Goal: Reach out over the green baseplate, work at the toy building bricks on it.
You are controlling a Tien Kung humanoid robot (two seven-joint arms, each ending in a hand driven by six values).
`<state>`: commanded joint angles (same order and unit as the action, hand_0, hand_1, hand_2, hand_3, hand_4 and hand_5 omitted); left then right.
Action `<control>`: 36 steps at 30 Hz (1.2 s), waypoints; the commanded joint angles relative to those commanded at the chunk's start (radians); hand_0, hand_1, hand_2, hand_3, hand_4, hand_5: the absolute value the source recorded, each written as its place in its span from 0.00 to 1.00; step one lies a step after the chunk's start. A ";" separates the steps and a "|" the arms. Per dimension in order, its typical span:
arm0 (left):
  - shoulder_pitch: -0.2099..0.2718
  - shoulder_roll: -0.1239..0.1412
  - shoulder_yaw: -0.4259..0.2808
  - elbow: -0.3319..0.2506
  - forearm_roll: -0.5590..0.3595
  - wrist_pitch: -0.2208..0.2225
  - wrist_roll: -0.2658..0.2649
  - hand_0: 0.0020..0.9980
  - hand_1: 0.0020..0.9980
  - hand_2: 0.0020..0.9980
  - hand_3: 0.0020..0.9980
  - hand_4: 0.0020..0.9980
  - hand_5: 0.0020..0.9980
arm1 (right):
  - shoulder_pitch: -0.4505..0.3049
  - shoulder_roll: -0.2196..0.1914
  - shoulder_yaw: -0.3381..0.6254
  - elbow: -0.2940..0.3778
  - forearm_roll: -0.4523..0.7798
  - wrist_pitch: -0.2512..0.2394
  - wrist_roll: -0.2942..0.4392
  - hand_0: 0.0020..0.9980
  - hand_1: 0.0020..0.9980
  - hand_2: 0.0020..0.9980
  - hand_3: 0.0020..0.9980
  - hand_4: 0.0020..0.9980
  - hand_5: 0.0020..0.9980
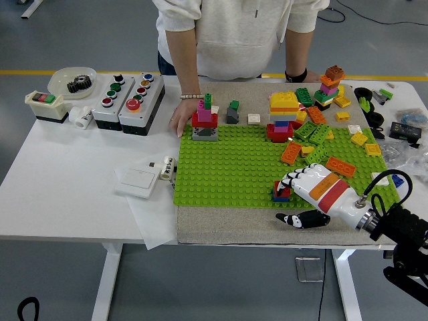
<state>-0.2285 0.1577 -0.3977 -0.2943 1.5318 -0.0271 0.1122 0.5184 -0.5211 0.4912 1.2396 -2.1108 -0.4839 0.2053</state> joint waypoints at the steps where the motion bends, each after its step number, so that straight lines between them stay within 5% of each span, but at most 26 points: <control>1: 0.001 0.000 0.000 0.000 0.000 0.001 0.000 0.66 0.65 0.68 0.61 0.66 0.66 | 0.000 0.000 -0.002 0.000 0.000 0.000 0.000 0.34 0.50 0.59 0.55 0.80 0.51; 25: 0.005 0.000 -0.003 0.000 0.007 -0.003 0.000 0.66 0.65 0.68 0.61 0.66 0.66 | -0.006 -0.004 0.008 0.008 0.005 -0.004 0.002 0.34 0.50 0.59 0.55 0.80 0.51; 36: 0.003 0.001 -0.003 0.002 0.005 -0.002 0.000 0.65 0.65 0.68 0.61 0.66 0.66 | -0.009 -0.026 0.068 0.053 0.088 -0.043 0.043 0.35 0.50 0.59 0.55 0.79 0.51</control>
<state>-0.2255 0.1590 -0.4003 -0.2923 1.5372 -0.0289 0.1120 0.5098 -0.5475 0.5596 1.2922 -2.0232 -0.5268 0.2483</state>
